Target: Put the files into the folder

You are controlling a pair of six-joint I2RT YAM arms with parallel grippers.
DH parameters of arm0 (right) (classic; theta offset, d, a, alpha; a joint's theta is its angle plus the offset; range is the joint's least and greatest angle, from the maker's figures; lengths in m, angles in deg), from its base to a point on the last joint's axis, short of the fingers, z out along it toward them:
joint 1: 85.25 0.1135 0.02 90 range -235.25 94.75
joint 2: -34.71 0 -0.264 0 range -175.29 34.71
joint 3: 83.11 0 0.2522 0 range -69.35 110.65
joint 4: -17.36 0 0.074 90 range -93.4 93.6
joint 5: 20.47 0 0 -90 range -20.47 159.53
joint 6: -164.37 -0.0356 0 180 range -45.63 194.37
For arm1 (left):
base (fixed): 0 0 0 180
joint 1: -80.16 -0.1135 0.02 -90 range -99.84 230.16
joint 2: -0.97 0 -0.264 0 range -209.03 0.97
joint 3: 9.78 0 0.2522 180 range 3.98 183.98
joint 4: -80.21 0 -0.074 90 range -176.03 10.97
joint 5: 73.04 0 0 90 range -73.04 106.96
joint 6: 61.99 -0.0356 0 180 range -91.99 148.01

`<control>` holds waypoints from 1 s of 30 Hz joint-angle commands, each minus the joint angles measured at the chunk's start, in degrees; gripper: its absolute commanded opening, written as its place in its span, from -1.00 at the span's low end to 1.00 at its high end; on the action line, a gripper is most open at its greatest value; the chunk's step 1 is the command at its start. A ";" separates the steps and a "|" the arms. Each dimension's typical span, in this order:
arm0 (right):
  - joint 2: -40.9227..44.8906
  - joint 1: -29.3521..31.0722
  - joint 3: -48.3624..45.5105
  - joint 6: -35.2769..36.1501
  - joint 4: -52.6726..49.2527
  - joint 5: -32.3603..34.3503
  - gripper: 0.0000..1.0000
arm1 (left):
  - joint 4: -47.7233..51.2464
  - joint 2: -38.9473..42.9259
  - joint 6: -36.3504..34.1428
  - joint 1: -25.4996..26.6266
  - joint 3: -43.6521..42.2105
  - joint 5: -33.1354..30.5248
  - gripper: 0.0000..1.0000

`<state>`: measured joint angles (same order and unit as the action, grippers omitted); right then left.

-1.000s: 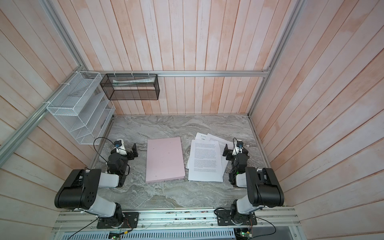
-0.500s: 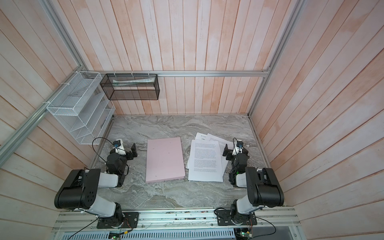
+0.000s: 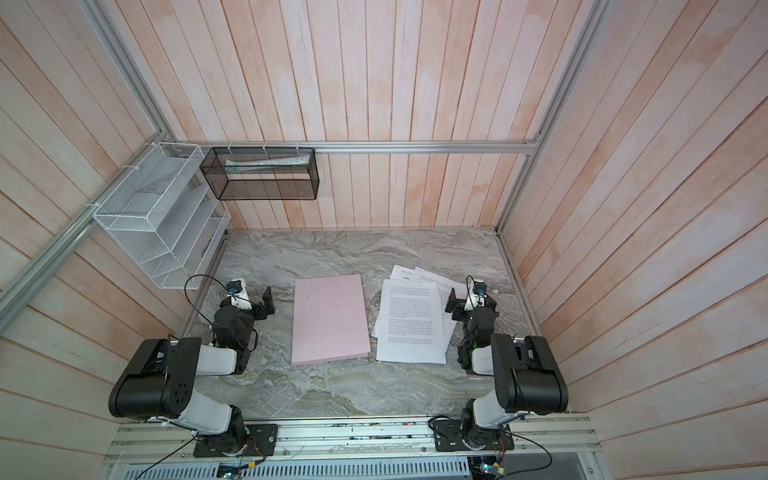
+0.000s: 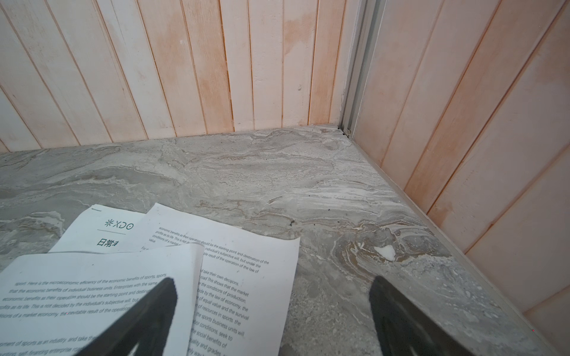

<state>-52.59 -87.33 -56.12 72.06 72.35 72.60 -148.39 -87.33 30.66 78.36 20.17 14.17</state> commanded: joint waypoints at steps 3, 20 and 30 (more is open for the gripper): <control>0.39 -0.38 1.18 0.58 -0.80 -0.52 0.96 | -0.16 0.65 -0.11 0.32 0.41 0.17 1.00; 9.98 7.36 27.21 -17.32 -44.14 -0.73 0.96 | 55.34 18.78 19.11 8.55 19.67 -13.44 1.00; 4.56 32.03 37.37 -21.07 -57.34 -7.82 0.91 | 67.65 31.95 26.58 13.13 14.21 0.91 1.00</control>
<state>-46.67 -58.51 -20.93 53.64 21.22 69.19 -86.32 -58.17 53.09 91.49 35.88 10.85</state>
